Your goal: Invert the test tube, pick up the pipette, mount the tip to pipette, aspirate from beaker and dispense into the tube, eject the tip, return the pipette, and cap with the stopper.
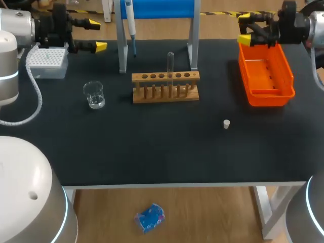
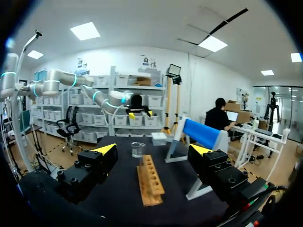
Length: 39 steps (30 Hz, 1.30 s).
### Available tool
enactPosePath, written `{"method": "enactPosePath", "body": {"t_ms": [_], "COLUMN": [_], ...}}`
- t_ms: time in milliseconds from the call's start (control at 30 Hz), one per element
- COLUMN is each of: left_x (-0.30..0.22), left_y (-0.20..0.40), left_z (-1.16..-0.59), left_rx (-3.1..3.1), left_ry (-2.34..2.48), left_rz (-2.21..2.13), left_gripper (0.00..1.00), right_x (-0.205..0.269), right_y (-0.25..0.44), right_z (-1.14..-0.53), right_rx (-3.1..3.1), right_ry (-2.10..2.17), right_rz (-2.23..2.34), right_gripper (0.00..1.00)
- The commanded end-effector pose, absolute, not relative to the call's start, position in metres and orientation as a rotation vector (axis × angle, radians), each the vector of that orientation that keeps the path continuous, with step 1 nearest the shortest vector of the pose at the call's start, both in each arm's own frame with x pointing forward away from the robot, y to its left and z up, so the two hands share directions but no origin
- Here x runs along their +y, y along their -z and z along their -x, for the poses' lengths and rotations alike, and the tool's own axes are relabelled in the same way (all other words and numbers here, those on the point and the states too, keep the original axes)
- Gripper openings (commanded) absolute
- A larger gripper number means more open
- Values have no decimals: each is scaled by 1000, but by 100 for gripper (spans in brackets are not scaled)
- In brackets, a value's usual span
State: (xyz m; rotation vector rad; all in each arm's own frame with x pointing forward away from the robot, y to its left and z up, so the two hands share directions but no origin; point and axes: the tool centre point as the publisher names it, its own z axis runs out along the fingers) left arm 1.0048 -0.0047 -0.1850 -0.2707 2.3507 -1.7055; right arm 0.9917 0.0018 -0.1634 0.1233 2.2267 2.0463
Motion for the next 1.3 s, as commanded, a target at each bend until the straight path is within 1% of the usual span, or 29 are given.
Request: {"method": "enactPosePath", "body": {"t_ms": [33, 100, 633, 1100, 1300], "left_x": [-13, -18, -18, -56, -56], "left_y": [191, 195, 198, 237, 237], "left_z": [-988, -981, -981, -964, -964], "left_rx": [2322, 2318, 2347, 2503, 2503], "left_ry": [1733, 1742, 1735, 1756, 1756], "left_rz": [248, 253, 272, 334, 334], "left_gripper": [100, 100, 100, 100, 100], "right_x": [10, 18, 18, 63, 85], "right_y": [178, 186, 186, 244, 257], "right_z": [-970, -958, -958, -950, -956], "right_rx": [2208, 2214, 2214, 2293, 2291], "right_ry": [-2087, -2106, -2106, -2103, -2143], "right_rz": [-89, -87, -87, -38, 6], "right_gripper": [100, 100, 100, 100, 100]}}
